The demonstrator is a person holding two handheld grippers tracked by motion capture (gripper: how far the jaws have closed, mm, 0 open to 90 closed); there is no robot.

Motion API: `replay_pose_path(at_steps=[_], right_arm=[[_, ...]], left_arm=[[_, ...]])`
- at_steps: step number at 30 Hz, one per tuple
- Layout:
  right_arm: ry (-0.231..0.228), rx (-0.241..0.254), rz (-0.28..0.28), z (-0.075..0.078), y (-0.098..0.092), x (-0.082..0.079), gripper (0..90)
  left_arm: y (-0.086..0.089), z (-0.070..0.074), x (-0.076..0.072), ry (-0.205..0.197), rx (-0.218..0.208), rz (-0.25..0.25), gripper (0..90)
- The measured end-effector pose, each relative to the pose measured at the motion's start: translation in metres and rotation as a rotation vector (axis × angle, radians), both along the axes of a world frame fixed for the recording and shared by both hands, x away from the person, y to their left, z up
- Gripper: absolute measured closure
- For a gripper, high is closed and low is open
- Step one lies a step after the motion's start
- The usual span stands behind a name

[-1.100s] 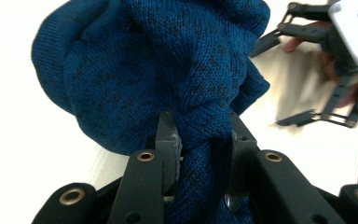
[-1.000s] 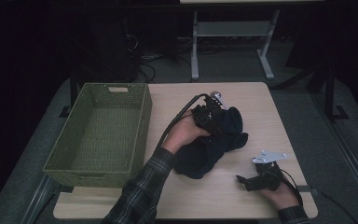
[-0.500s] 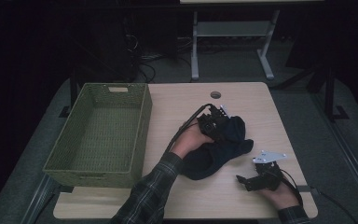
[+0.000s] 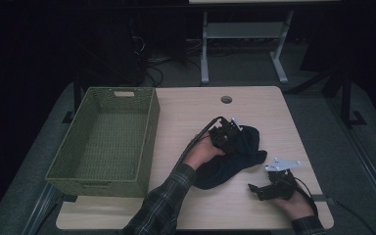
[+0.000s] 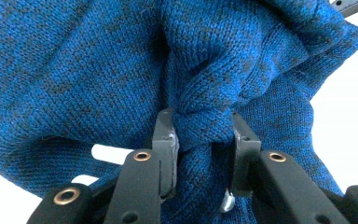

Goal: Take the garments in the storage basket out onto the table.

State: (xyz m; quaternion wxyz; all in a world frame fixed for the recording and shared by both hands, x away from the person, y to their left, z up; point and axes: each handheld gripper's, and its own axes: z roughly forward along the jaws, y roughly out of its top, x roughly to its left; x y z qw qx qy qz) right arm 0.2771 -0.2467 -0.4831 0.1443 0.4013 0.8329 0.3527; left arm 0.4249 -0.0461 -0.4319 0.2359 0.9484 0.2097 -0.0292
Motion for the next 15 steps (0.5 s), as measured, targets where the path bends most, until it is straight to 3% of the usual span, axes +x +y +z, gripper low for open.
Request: replay_pose_path(at_steps=[6, 15], right_arm=[[-0.002, 0.000, -0.001, 0.000, 0.000, 0.000, 2.0], [-0.001, 0.001, -0.001, 0.000, 0.000, 0.000, 2.0]], left_arm=[[0.002, 0.010, -0.004, -0.033, 0.010, 0.005, 56.2], [0.016, 0.036, -0.009, -0.087, -0.033, 0.006, 42.4]])
